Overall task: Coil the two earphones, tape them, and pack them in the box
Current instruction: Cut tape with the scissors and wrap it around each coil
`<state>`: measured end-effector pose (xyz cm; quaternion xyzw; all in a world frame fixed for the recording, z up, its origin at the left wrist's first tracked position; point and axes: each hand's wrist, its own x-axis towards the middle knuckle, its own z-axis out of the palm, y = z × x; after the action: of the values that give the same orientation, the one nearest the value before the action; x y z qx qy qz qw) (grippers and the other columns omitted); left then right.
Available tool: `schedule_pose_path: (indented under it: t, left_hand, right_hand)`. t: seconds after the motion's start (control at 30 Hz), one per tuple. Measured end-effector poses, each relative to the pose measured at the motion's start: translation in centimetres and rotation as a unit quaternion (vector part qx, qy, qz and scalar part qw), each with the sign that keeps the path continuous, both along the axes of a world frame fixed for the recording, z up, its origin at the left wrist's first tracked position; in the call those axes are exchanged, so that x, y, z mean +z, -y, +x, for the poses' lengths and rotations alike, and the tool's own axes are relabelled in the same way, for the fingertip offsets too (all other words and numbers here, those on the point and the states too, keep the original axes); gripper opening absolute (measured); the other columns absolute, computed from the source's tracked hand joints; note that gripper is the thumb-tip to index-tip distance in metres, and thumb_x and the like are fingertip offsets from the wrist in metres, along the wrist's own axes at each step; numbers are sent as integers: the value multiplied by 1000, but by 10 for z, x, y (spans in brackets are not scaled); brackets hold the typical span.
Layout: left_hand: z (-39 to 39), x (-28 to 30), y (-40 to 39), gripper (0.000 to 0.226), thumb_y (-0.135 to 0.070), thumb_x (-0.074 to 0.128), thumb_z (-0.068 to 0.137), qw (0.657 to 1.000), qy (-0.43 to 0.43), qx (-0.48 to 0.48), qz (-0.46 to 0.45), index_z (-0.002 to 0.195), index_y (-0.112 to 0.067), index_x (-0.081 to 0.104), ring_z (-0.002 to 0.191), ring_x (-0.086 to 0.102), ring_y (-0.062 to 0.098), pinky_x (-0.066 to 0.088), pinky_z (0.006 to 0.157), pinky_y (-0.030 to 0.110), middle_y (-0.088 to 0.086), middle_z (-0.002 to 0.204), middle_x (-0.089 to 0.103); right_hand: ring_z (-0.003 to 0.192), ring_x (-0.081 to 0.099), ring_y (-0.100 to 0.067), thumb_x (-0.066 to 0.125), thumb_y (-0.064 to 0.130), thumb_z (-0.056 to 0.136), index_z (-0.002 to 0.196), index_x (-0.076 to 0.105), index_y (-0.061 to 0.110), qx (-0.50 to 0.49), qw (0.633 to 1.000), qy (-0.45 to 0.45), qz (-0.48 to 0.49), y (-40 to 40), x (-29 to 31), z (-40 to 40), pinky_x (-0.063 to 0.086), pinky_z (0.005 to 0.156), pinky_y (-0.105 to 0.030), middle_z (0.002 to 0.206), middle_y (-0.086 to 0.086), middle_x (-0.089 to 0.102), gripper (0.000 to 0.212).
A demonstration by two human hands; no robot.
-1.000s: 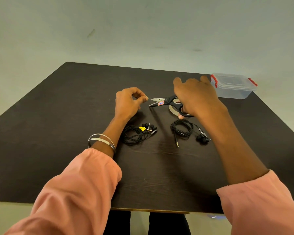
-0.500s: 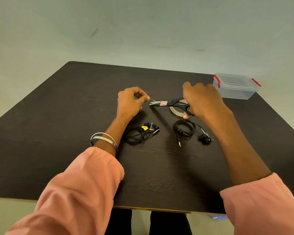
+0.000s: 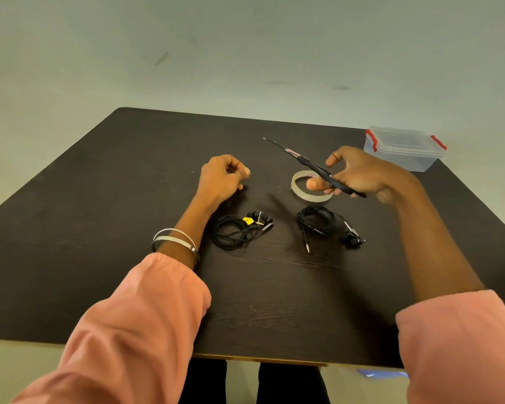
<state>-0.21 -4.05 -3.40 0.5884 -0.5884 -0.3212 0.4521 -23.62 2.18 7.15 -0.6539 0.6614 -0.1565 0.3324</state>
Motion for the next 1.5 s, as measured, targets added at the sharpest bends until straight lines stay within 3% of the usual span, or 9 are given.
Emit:
schedule_pose_path:
  t: [0.13,0.27,0.43,0.6,0.9,1.07,1.2,1.3,1.5]
  left_hand:
    - [3,2,-2,4,-13,65,90,998,-64,-12,-4,87,-11,66,60,63,10,49,55,20,0,89,73]
    - [4,6,-6,6,-14,66,90,993,-109,-35,-10,92,-9,67,63,63,11,49,53,20,1,89,73]
    - [-5,11,-15,6,-17,66,90,982,-162,-101,-5,92,-12,69,64,64,13,50,53,23,1,88,74]
    - [-19,18,-26,9,-18,65,90,979,-133,-153,2,93,-11,70,67,66,14,53,57,25,3,89,74]
    - [-21,18,-31,8,-15,65,90,978,-114,-172,-4,93,-11,71,69,66,15,54,59,26,5,90,74]
    - [-22,17,-31,10,-15,65,89,979,-108,-173,0,95,-8,71,70,66,17,53,59,26,5,89,74]
    - [-21,17,-29,8,-14,66,89,979,-116,-169,1,92,-9,71,69,65,17,52,58,26,5,88,74]
    - [-21,17,-29,7,-14,66,89,979,-118,-166,0,91,-11,72,68,65,16,52,58,26,5,88,74]
    - [-18,18,-28,9,-16,66,90,977,-123,-172,11,92,-12,73,71,65,17,52,60,28,5,91,75]
  right_hand:
    - [69,61,-17,79,57,38,116,51,17,-63,993,103,1,-3,-5,-19,41,61,-31,87,-12,75,92]
    - [76,59,-19,84,45,60,102,53,19,-185,974,122,-51,-6,-26,-45,36,60,-27,92,-12,70,58]
    - [110,54,-30,76,29,78,105,52,19,-316,939,11,-139,-16,-63,-73,41,100,-49,113,-8,59,37]
    - [117,49,-38,73,30,83,119,48,11,-306,939,-86,-136,-34,-65,-76,34,99,-48,120,-15,57,48]
    - [102,56,-38,71,39,84,103,59,5,-281,936,-178,-114,-42,-77,-70,51,83,-42,104,-21,61,41]
    - [91,56,-36,71,35,86,92,59,3,-272,935,-202,-104,-44,-69,-69,45,72,-35,90,-16,54,34]
    - [84,52,-35,71,27,87,95,55,2,-276,926,-227,-121,-51,-64,-69,40,69,-35,99,-21,53,30]
    - [84,51,-35,71,25,87,96,55,2,-260,930,-240,-100,-51,-60,-70,41,70,-36,103,-22,54,30]
    - [115,49,-44,66,20,90,117,51,4,-243,919,-309,-32,-48,-43,-62,40,96,-52,123,-23,50,35]
